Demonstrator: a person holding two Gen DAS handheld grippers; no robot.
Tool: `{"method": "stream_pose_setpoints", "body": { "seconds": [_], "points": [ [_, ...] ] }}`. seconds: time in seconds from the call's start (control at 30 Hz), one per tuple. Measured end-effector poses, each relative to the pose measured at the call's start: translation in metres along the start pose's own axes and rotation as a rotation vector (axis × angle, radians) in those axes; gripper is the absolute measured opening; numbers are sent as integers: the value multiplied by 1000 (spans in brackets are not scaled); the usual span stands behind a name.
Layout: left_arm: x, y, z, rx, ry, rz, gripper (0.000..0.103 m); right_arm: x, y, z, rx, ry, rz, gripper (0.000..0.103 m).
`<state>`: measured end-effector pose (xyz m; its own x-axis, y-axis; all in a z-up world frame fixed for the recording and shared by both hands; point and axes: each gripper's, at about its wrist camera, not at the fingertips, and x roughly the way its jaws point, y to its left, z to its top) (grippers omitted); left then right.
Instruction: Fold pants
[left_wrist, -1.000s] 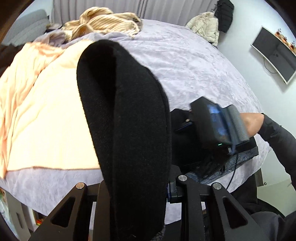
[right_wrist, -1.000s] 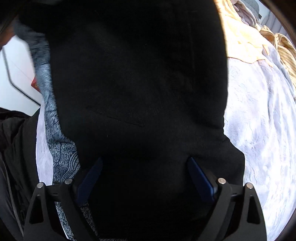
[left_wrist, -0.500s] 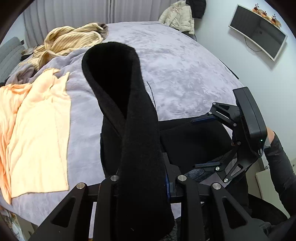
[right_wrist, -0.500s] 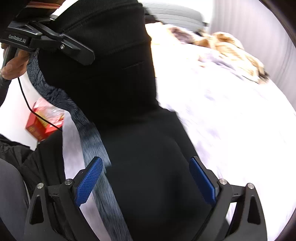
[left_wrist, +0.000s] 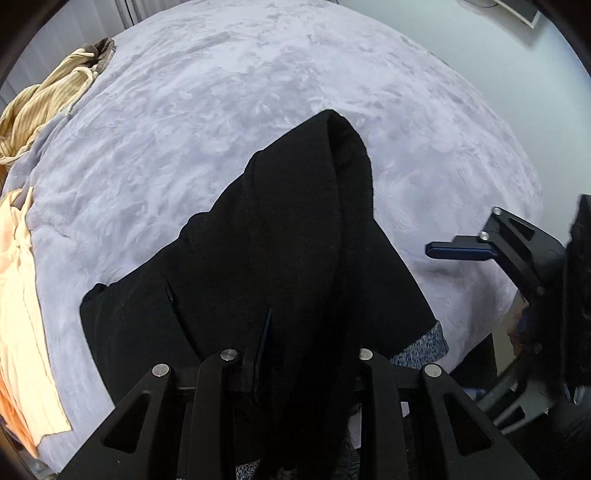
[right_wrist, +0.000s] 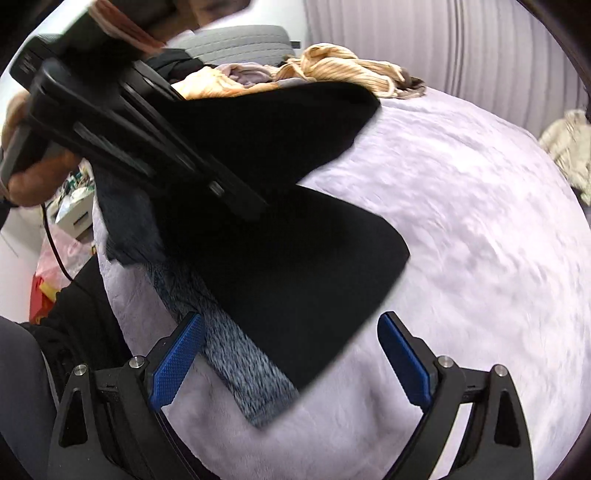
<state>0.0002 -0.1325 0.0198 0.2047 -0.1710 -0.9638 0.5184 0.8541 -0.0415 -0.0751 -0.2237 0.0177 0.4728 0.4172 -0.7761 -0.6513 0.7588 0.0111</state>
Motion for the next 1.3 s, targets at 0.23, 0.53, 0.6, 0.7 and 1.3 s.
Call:
{"method": "stream_pose_setpoints", "body": {
  "seconds": [0.23, 0.53, 0.6, 0.7, 1.3],
  "points": [
    [22, -27, 9, 46, 23, 76, 57, -11, -5, -30, 81, -54, 37, 96],
    [-36, -15, 13, -16, -57, -181, 81, -18, 3, -39, 197, -176, 243, 101],
    [-53, -12, 10, -49, -112, -211, 81, -17, 2, -39, 234, -205, 290, 101],
    [-58, 1, -2, -101, -184, -144, 81, -11, -5, -33, 310, -233, 336, 101],
    [-4, 103, -70, -389, -205, -8, 81, 24, -43, -32, 573, -103, 219, 25]
  ]
}}
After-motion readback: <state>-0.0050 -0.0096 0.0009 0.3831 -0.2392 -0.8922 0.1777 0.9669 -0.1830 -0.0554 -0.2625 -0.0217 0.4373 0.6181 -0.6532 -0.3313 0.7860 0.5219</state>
